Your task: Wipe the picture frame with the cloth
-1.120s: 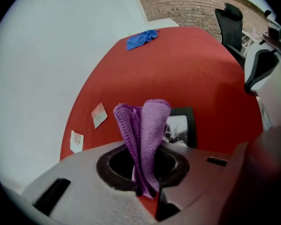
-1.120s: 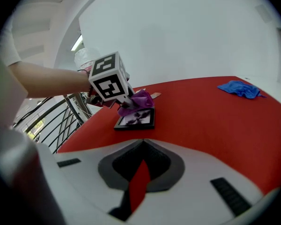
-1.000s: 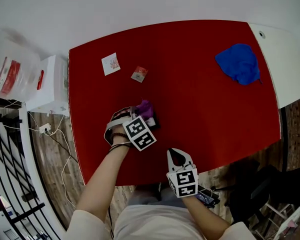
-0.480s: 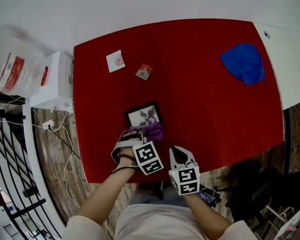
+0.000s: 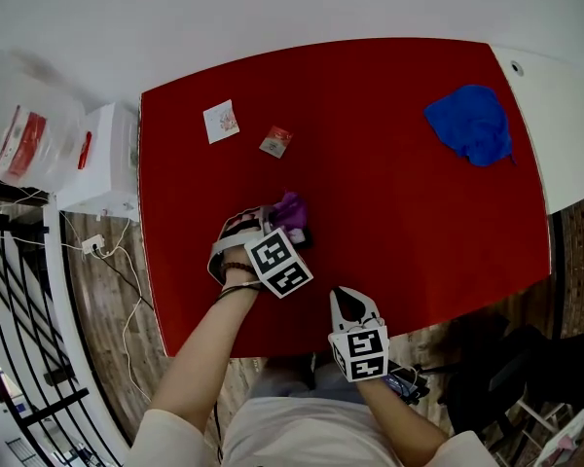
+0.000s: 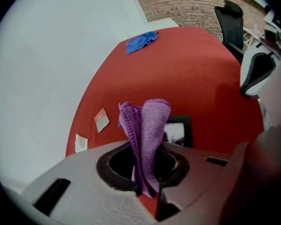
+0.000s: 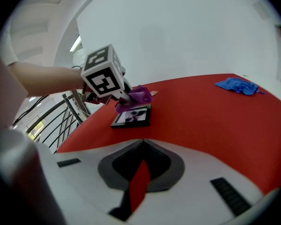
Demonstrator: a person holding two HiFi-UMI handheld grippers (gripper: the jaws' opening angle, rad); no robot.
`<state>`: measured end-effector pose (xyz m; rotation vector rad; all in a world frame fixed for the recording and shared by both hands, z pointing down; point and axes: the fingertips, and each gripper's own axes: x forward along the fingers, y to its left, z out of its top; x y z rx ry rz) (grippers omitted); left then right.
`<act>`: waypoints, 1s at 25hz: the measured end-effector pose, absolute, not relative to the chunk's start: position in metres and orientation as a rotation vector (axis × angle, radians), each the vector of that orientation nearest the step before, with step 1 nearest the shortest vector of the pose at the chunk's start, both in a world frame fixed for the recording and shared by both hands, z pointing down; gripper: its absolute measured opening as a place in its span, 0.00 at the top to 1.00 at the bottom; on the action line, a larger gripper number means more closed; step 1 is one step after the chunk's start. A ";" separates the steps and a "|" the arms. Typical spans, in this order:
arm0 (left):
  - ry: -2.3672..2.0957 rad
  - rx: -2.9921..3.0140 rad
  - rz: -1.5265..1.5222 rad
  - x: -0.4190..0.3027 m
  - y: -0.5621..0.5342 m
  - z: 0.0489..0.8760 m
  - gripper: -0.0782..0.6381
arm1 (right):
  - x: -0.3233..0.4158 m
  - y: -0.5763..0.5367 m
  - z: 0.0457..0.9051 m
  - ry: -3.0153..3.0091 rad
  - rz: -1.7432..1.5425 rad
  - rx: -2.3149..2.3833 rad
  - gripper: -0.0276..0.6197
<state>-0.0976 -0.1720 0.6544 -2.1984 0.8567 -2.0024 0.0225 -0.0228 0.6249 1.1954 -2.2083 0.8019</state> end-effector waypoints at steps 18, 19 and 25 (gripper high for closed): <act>0.601 -2.164 -2.017 -0.057 -0.088 0.672 0.81 | 0.033 -0.026 0.628 -2.215 0.788 1.185 0.95; 0.599 -2.167 -2.011 -0.055 -0.084 0.671 0.81 | 0.033 -0.025 0.629 -2.214 0.786 1.184 0.95; 0.654 -2.214 -1.978 -0.055 -0.083 0.669 0.81 | 0.032 -0.020 0.628 -2.217 0.761 1.183 0.95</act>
